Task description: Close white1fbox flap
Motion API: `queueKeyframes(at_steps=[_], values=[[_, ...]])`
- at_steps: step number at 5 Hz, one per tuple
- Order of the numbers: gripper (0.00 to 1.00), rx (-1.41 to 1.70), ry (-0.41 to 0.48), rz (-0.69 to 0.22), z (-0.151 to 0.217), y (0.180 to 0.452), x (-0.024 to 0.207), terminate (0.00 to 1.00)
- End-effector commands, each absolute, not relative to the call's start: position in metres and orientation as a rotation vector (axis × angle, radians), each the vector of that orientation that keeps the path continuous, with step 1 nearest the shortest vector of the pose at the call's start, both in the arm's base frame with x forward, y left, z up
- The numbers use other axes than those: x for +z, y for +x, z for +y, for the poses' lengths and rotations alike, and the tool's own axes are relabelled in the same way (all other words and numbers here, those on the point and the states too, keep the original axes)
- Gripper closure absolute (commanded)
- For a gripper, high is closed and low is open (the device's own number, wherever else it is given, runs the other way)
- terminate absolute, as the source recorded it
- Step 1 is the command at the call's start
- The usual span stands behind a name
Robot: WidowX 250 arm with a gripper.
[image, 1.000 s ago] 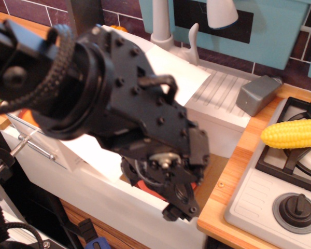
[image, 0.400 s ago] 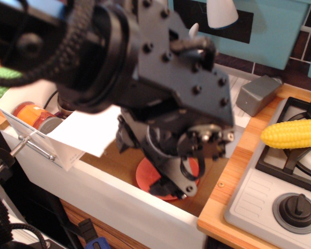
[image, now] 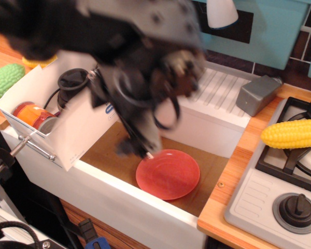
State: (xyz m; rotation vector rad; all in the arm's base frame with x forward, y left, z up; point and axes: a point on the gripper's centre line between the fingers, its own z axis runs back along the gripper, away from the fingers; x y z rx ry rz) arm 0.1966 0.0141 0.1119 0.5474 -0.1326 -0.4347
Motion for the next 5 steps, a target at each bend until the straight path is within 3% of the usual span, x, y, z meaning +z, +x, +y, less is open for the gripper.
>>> queueKeyframes(at_steps=[1, 3, 5], values=[[0.0, -0.535, 0.585, -0.145, 0.062, 0.204, 0.146, 0.0], [0.0, -0.634, 0.483, -0.157, 0.126, 0.212, 0.137, 0.0], [0.0, -0.653, 0.335, -0.194, 0.157, 0.219, 0.103, 0.0]])
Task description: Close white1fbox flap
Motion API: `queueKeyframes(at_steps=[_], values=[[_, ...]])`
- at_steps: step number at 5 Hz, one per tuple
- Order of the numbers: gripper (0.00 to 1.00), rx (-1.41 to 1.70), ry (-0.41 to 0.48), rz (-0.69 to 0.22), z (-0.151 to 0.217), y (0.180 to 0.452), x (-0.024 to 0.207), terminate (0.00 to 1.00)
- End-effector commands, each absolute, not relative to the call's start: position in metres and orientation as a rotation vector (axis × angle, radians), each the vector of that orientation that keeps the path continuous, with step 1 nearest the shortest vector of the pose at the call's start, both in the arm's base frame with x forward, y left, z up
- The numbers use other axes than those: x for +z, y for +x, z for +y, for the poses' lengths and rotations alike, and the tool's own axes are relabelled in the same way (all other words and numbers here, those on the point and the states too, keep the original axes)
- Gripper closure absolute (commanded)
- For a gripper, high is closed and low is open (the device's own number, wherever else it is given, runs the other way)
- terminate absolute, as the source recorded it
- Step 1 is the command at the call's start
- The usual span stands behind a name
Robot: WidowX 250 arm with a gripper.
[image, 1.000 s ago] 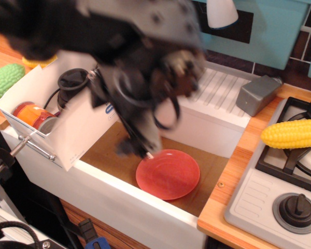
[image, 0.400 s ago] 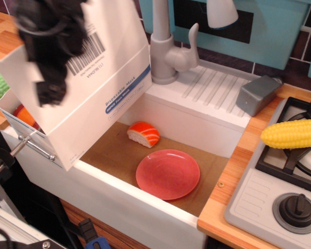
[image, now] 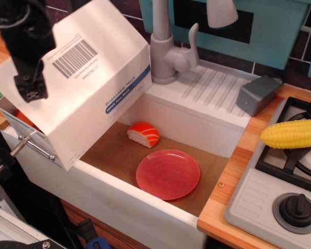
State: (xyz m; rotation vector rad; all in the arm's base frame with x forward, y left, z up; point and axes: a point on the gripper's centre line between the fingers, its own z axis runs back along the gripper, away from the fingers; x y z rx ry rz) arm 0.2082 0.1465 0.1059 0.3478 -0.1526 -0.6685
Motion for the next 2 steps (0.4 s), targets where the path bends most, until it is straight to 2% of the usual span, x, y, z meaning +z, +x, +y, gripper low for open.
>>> queueKeyframes(at_steps=[1, 2], values=[[0.0, -0.645, 0.307, -0.226, 0.1616, 0.2225, 0.0891, 0.0], [0.0, -0.645, 0.286, -0.287, 0.1626, 0.2194, 0.083, 1.0]])
